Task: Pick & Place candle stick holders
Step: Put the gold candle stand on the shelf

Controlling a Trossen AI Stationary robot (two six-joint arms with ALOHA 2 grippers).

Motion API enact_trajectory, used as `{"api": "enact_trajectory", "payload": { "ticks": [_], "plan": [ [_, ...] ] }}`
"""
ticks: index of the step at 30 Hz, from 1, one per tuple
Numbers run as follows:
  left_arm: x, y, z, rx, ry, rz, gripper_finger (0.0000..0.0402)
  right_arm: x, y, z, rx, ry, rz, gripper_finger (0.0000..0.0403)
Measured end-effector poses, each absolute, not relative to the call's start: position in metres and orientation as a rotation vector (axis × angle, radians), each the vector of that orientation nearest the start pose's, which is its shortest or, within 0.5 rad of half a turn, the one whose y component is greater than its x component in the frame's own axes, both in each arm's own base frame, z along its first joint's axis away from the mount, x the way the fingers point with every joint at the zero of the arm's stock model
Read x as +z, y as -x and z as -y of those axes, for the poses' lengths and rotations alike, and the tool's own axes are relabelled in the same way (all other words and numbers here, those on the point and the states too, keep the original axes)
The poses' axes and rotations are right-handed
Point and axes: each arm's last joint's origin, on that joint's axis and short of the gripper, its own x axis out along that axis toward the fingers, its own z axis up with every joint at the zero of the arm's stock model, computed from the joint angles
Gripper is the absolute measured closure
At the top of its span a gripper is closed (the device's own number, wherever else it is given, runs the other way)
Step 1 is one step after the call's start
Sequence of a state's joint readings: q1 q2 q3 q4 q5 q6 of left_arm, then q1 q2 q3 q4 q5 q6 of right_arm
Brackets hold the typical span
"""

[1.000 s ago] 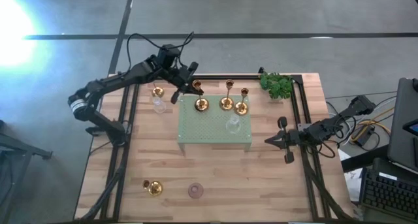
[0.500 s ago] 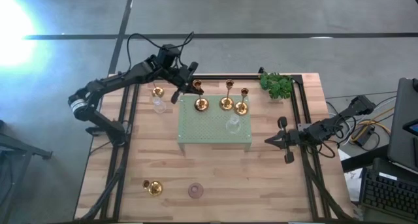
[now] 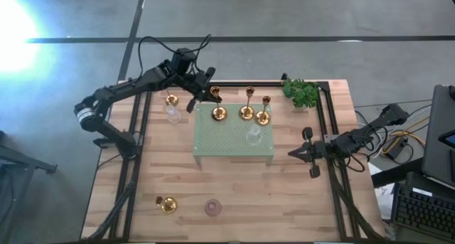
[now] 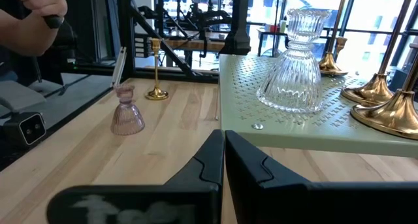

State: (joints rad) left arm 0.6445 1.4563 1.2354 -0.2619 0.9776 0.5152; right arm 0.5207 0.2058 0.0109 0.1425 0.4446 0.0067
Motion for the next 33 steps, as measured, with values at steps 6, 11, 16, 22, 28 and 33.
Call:
{"api": "enact_trajectory", "payload": {
  "ticks": [6, 11, 16, 22, 28, 33],
  "plan": [
    [0.3317, -0.2673, -0.1709, -0.398, -0.154, -0.239, 0.0382, 0.164, -0.0993, -0.0426, 0.076, 0.017, -0.046, 0.0394],
    [0.3315, -0.2674, -0.1711, -0.391, -0.153, -0.243, 0.0382, 0.164, -0.0993, -0.0426, 0.076, 0.017, -0.046, 0.0394],
    [0.3312, -0.2675, -0.1718, -0.371, -0.157, -0.253, 0.0382, 0.164, -0.0993, -0.0426, 0.076, 0.017, -0.046, 0.0394],
    [0.331, -0.2675, -0.1728, -0.35, -0.163, -0.261, 0.0382, 0.164, -0.0993, -0.0426, 0.076, 0.017, -0.046, 0.0394],
    [0.3309, -0.2674, -0.173, -0.344, -0.164, -0.263, 0.0382, 0.164, -0.0993, -0.0426, 0.076, 0.017, -0.046, 0.0394],
    [0.331, -0.2675, -0.173, -0.34, -0.152, -0.267, 0.0382, 0.164, -0.0993, -0.0426, 0.075, 0.017, -0.046, 0.0394]
  ]
}}
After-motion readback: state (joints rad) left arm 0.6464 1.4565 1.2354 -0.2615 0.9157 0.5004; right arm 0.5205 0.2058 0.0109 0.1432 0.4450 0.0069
